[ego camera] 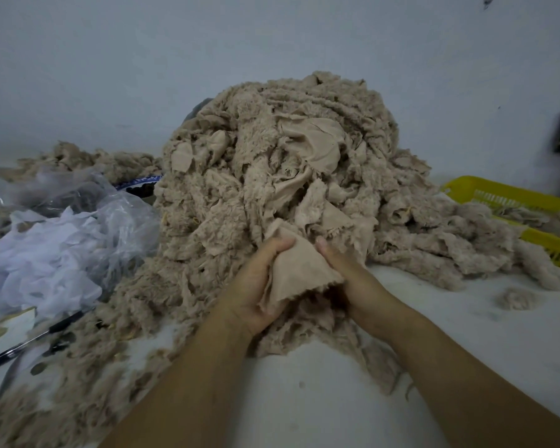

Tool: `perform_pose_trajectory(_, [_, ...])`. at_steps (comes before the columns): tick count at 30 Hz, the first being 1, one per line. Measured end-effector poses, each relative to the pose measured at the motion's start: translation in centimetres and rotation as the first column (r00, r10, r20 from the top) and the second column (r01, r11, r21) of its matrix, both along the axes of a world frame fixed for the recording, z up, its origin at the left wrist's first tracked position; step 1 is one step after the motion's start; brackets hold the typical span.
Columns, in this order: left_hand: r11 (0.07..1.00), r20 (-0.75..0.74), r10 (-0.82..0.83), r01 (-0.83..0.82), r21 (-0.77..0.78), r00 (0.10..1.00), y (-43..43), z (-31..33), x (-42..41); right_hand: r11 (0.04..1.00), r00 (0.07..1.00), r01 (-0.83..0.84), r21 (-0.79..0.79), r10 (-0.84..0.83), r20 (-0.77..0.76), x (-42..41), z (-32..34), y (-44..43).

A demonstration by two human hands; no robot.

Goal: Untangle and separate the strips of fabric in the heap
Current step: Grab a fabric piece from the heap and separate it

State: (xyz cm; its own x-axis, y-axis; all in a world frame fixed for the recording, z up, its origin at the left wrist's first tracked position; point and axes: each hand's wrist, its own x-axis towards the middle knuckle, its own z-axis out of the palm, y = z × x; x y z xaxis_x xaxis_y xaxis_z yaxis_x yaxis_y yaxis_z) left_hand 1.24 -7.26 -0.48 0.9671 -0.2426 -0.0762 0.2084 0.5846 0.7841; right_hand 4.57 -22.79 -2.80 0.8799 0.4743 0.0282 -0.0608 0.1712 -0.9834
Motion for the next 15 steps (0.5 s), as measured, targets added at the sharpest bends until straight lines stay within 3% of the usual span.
perform_pose_trajectory(2, [0.977, -0.031, -0.038, 0.044, 0.211, 0.999, -0.5, -0.3, -0.2, 0.990, 0.991, -0.021, 0.139, 0.039, -0.129, -0.5, 0.9, 0.2])
perform_pose_trajectory(4, [0.916, -0.059, -0.044, 0.064, 0.397, 0.997, -1.0, -0.7, -0.3, 0.985, 0.982, 0.077, 0.155, -0.048, -0.184, -0.7, 1.4, 0.2])
perform_pose_trajectory(7, [0.871, -0.044, -0.020, 0.039, 0.490, 0.999, -1.4, -0.8, -0.1, 0.950, 0.960, 0.253, 0.181, -0.223, -0.167, -0.3, 1.7, -0.1])
perform_pose_trajectory(9, [0.883, -0.008, 0.111, -0.095, 0.460, 0.994, -1.3, -0.6, 0.5, 0.936, 0.942, 0.336, 0.102, -0.335, -0.027, -0.1, 1.6, -0.4])
perform_pose_trajectory(11, [0.887, 0.042, 0.164, -0.166, 0.431, 0.986, -0.8, -0.4, 0.8, 0.916, 0.905, 0.394, -0.080, -0.371, 0.210, -0.2, 1.4, -0.4])
perform_pose_trajectory(13, [0.893, 0.059, 0.137, -0.149, 0.425, 0.989, -0.4, -0.4, 0.9, 0.874, 0.867, 0.397, -0.281, -0.256, 0.428, -0.6, 1.2, 0.4])
perform_pose_trajectory(15, [0.931, 0.040, 0.131, -0.137, 0.339, 0.991, -0.2, -0.7, 1.0, 0.823, 0.846, 0.335, -0.458, -0.048, 0.531, -1.1, 0.9, 1.3])
